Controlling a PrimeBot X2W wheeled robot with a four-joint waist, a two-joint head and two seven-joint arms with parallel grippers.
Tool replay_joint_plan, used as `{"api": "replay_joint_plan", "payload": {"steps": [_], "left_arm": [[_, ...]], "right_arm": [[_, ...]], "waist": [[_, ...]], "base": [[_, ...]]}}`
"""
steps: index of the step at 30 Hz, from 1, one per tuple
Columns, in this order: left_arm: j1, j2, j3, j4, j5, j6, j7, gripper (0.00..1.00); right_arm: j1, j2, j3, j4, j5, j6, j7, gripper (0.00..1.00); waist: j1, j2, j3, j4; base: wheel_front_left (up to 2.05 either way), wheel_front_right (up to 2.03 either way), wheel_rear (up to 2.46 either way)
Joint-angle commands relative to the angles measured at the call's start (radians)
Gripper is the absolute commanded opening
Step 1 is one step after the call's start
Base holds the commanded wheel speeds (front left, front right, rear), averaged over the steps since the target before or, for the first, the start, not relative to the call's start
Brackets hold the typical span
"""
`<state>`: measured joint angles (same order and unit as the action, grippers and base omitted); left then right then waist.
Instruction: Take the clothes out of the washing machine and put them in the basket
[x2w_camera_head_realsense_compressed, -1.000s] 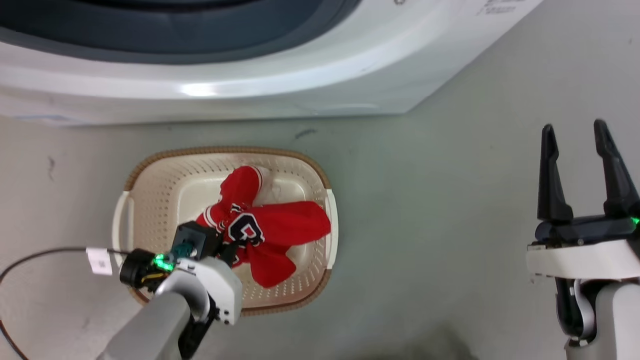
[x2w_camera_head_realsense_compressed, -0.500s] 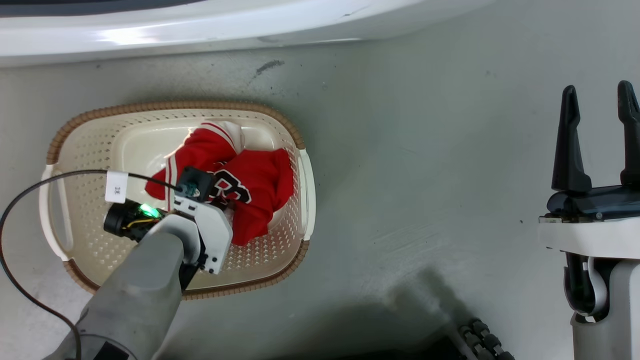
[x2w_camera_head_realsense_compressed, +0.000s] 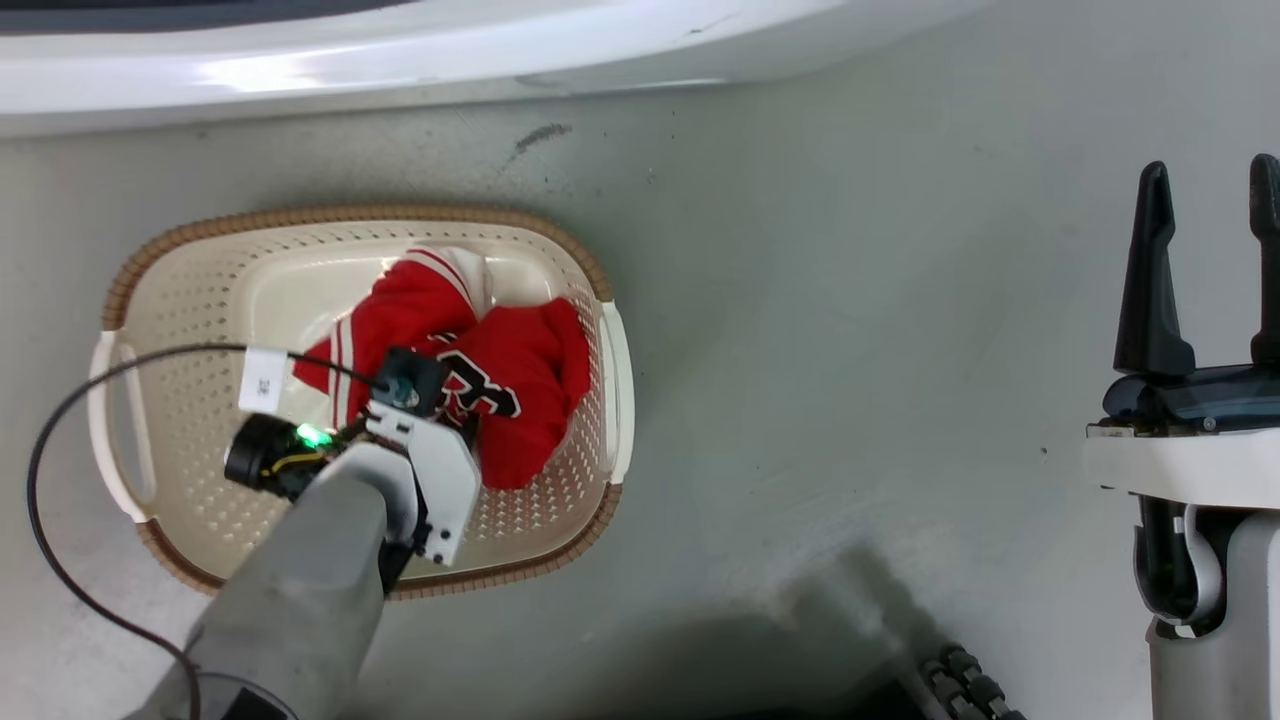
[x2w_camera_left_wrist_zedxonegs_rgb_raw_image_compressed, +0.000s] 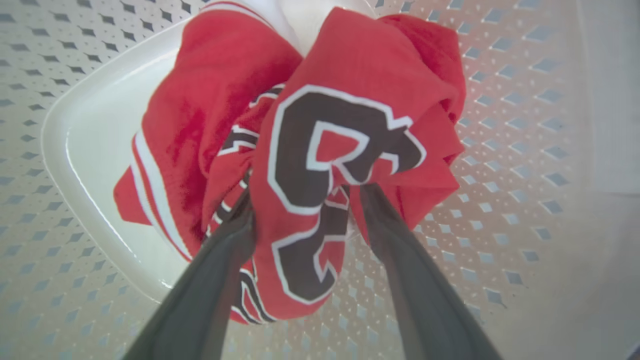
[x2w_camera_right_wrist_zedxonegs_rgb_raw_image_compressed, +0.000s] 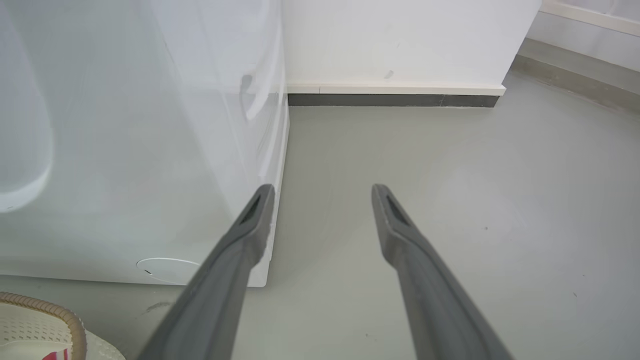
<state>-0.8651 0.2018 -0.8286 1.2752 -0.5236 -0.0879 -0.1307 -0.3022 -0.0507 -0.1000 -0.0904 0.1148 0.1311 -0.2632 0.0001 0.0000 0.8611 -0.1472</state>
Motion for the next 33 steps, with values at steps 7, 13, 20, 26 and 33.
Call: {"api": "replay_joint_plan", "payload": {"steps": [7,13,20,26,33], "left_arm": [[0.090,-0.040,0.076,-0.005,-0.086,-0.010,-0.116,1.00],[0.153,-0.029,0.129,-0.120,-0.092,0.005,-0.136,1.00],[0.298,0.010,0.259,-0.379,-0.023,0.063,-0.135,1.00],[0.436,0.019,0.388,-0.594,0.075,0.107,-0.135,1.00],[0.581,-0.012,0.547,-0.815,0.170,0.133,-0.135,1.00]], "right_arm": [[0.034,0.000,-0.003,0.021,-0.016,-0.001,-0.002,1.00],[0.078,0.001,-0.004,0.039,-0.034,-0.001,-0.002,1.00],[0.140,0.001,0.003,0.057,-0.045,-0.001,-0.002,1.00],[0.187,0.001,0.008,0.070,-0.053,-0.001,-0.002,1.00],[0.236,0.001,0.012,0.080,-0.059,-0.001,-0.002,1.00]], "waist": [[-0.0001,0.0000,-0.153,0.036],[-0.0001,0.0000,-0.269,0.062],[-0.0001,0.0000,-0.398,0.092],[-0.0001,0.0000,-0.495,0.111],[-0.0001,0.0000,-0.584,0.122]], "base": [[0.00,0.00,0.00],[0.00,0.00,0.00],[0.00,0.00,0.00],[0.00,0.00,0.00],[0.00,0.00,0.00]]}}
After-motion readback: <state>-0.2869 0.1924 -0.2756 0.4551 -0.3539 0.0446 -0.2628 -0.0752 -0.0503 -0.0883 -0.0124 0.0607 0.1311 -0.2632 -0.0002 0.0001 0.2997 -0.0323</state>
